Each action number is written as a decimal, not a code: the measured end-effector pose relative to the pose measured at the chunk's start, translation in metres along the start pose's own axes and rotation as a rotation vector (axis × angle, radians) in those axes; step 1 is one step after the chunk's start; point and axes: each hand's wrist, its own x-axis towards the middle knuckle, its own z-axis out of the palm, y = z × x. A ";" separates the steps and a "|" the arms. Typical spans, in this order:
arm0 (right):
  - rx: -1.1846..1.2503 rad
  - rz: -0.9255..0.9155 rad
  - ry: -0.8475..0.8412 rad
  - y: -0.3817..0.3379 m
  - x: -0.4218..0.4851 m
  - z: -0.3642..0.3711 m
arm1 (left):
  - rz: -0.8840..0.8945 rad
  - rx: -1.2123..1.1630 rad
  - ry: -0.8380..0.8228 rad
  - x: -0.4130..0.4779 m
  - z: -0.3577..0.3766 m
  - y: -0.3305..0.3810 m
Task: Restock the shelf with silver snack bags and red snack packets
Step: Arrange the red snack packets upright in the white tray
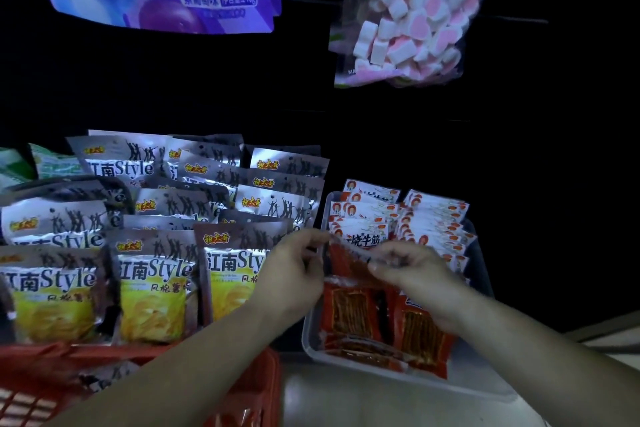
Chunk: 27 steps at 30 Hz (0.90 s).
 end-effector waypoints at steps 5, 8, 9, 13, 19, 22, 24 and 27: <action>-0.314 0.144 -0.264 0.024 0.000 -0.003 | 0.009 0.056 0.005 -0.005 0.004 -0.003; -0.376 0.228 -0.483 0.021 0.003 -0.015 | 0.014 0.060 -0.141 -0.003 0.004 0.002; -0.256 0.263 -0.553 0.020 0.004 -0.020 | 0.027 0.093 -0.239 -0.003 0.005 0.003; -0.001 0.279 -0.557 0.016 0.008 -0.032 | 0.128 0.305 -0.388 -0.004 0.009 0.005; -0.233 0.240 -0.161 0.025 0.020 -0.014 | 0.229 0.354 -0.260 -0.006 0.011 -0.003; -0.292 -0.144 0.153 0.025 0.028 -0.010 | 0.230 0.299 -0.084 -0.004 0.013 -0.004; -0.551 -0.331 0.236 0.020 0.038 -0.008 | 0.189 0.292 -0.004 0.000 0.015 -0.005; -0.851 -0.336 0.191 0.013 0.054 0.001 | 0.130 0.258 0.008 0.007 0.019 -0.003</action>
